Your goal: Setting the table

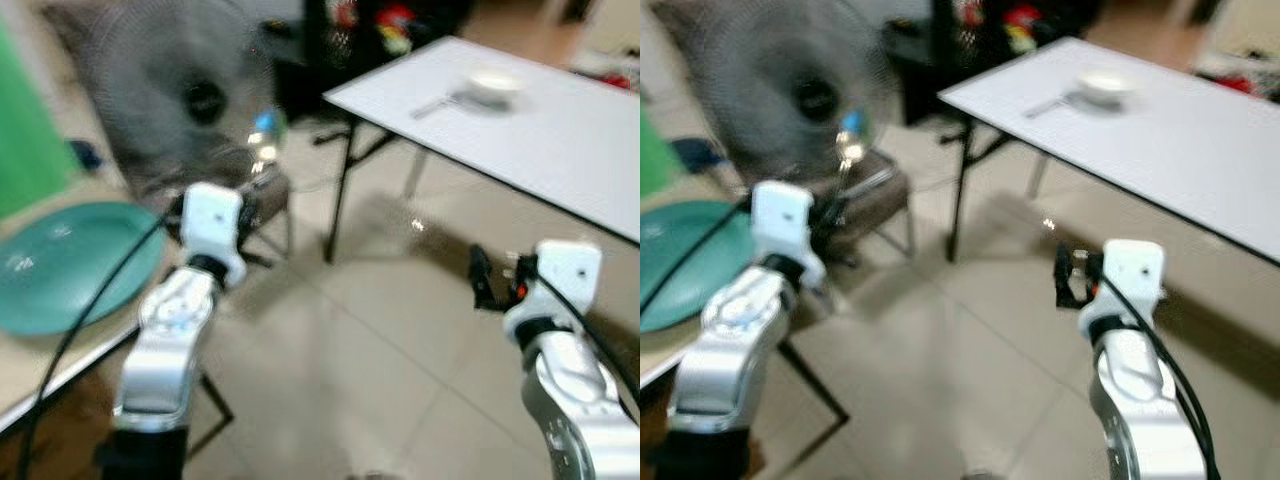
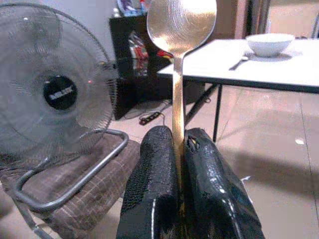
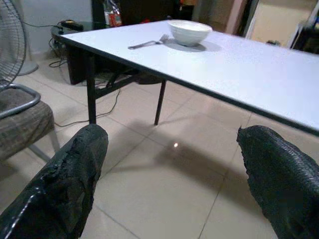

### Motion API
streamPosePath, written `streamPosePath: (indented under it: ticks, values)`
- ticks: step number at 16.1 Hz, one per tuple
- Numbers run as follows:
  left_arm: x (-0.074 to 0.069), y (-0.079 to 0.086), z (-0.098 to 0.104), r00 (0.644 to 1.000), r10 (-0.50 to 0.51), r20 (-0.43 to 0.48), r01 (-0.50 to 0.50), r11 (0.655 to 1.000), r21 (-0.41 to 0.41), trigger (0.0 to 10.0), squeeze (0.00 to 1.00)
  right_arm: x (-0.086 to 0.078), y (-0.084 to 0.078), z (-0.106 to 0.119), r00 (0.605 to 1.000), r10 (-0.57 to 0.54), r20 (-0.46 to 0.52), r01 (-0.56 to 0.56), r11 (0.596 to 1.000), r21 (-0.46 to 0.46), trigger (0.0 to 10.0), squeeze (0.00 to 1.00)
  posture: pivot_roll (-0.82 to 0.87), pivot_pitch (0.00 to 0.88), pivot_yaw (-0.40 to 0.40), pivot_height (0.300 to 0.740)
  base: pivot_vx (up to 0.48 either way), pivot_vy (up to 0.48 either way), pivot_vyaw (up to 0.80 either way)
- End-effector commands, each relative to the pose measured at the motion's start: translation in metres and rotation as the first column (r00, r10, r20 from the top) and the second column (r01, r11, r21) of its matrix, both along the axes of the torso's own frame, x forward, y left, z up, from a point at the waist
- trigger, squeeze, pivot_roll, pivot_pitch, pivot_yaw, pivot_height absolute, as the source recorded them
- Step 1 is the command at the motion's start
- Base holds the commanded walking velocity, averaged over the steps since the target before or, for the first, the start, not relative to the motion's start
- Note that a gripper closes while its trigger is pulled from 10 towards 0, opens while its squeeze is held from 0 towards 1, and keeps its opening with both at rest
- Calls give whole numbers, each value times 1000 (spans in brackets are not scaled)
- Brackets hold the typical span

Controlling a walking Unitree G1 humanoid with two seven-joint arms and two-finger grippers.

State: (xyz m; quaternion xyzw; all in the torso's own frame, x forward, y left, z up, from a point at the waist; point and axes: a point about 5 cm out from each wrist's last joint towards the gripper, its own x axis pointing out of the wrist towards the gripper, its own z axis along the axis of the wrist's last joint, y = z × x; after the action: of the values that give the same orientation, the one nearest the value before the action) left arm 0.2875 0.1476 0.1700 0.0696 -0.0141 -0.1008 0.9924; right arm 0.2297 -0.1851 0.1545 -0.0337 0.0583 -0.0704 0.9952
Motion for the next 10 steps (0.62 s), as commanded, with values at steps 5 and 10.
streamPosePath:
  ticks: [5, 10]
  values:
    - [8, -5, 9, 1000, -16, 10, 17, 999, -43, 10000, 0, 0, 9, 8, 994, 94, 54, -95, 995, 27, 10000, 0, 7, 0, -10, 740, 198, 0, -86]
    - [16, -20, 10, 996, -84, 9, 84, 994, -73, 10000, 0, -6, -3, 13, 997, 48, 55, -49, 999, 17, 10000, 0, -53, 0, 31, 740, 376, 0, -138]
